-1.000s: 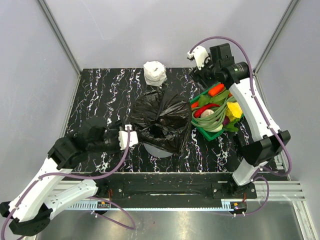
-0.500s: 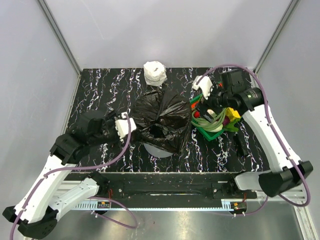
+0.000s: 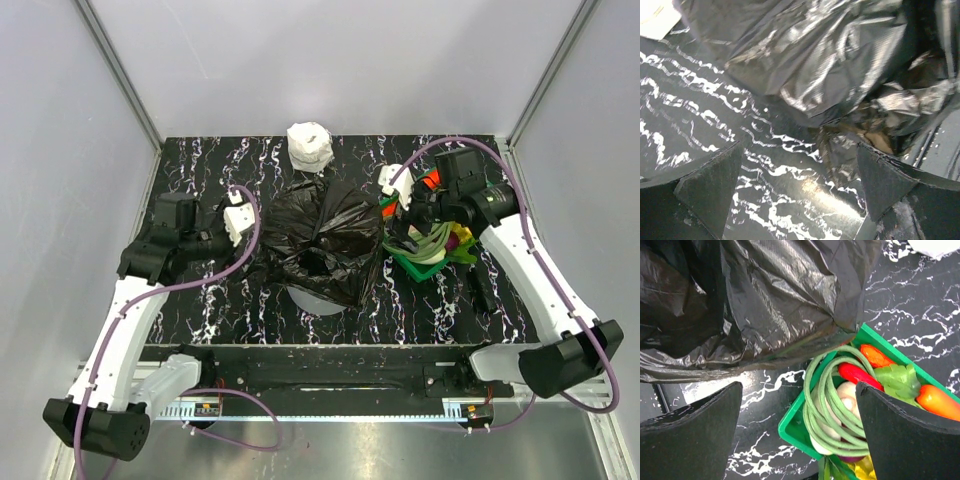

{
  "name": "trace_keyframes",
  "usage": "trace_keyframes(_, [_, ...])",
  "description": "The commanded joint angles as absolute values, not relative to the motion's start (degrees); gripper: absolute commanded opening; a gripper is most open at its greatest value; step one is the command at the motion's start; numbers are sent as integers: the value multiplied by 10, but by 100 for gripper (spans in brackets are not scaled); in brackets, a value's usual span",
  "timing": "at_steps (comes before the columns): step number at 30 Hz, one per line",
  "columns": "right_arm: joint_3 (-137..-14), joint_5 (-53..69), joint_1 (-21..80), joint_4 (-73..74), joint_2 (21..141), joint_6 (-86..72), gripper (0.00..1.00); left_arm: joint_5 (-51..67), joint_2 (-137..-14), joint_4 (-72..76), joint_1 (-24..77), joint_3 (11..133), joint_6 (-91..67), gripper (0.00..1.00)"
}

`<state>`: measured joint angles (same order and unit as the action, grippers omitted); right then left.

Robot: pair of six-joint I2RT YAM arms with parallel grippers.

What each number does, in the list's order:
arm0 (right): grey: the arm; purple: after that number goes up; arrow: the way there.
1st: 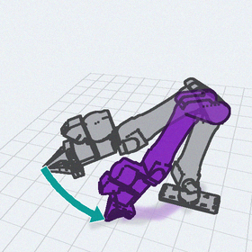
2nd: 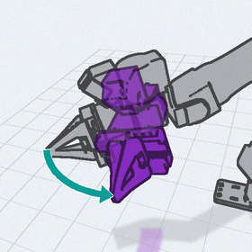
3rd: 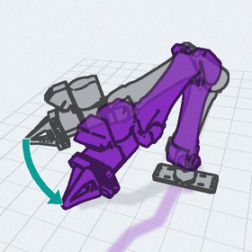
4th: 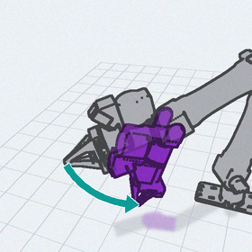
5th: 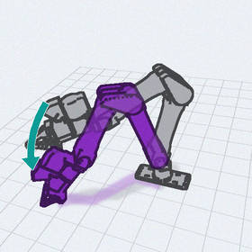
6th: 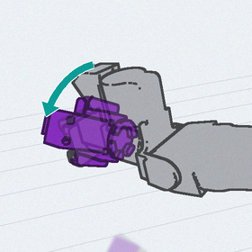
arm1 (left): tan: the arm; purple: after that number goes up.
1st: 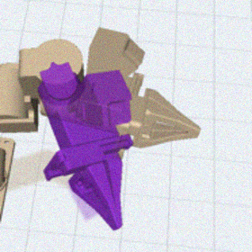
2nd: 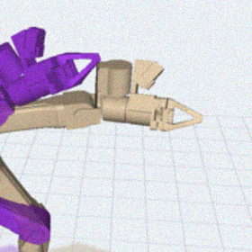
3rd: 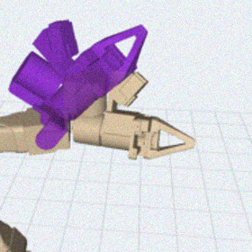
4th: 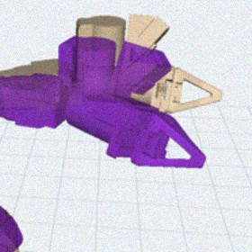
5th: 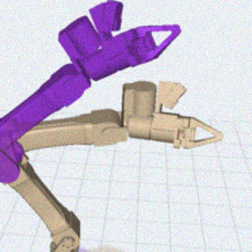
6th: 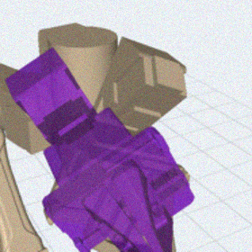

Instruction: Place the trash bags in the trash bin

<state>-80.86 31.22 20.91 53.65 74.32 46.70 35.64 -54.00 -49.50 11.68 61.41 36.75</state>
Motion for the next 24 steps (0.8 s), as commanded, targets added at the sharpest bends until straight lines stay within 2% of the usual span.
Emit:
trace_keyframes(1, [-816,369,211,495,758,485,100,483,-540,-450,113,597,398,99])
trace_keyframes(8, [-810,399,211,486,771,489,97,484,-541,-402,113,563,392,99])
trace_keyframes(10, [-809,403,211,482,770,486,94,487,-544,-389,113,555,389,99])
trace_keyframes(13, [-799,403,211,469,769,480,83,492,-549,-360,113,545,381,98])
trace_keyframes(15, [-793,403,211,462,766,478,75,495,-552,-347,113,540,377,93])
trace_keyframes(20, [-776,399,212,447,764,474,58,504,-557,-339,113,529,374,70])
trace_keyframes(24, [-766,396,211,439,762,470,43,497,-553,-338,113,526,378,58])
